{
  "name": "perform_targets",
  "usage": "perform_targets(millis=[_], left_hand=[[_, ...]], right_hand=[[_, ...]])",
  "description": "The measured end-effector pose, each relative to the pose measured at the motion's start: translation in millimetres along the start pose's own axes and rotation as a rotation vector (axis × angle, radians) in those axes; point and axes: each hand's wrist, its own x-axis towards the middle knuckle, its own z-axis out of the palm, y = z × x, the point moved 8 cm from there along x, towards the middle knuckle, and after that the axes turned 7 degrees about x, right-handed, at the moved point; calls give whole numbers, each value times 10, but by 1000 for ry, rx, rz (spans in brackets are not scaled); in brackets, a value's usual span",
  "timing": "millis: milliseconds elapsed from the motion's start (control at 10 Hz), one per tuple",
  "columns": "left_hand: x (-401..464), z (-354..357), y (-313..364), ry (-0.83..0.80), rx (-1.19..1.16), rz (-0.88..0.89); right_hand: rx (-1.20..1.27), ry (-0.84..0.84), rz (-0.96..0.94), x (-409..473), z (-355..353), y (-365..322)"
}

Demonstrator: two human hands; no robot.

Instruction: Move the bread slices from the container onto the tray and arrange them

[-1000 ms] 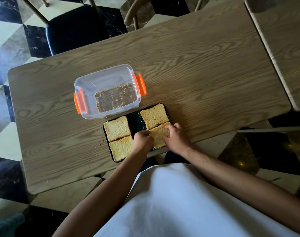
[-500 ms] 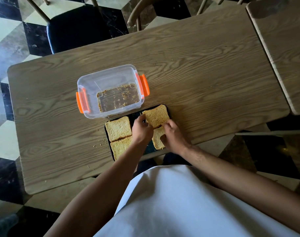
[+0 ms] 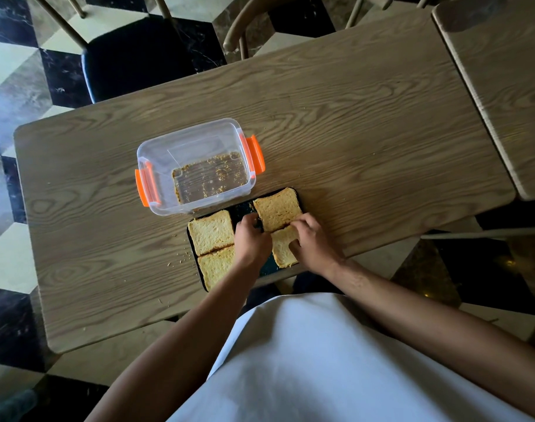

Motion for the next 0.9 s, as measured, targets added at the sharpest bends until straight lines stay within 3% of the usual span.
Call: perform_targets(millis=[200, 500, 700, 900], left_hand=[[-156, 128, -238, -24, 124, -87], [-197, 190, -250, -101, 11, -113], [-233, 9, -318, -92, -111, -55], [-257, -487, -398, 59, 186, 160]], right_hand=[[-1, 10, 38, -7, 20, 47], [-49, -25, 86, -2, 73, 78], [-118, -34, 77, -4, 59, 36], [-117, -96, 16, 17, 219, -164]])
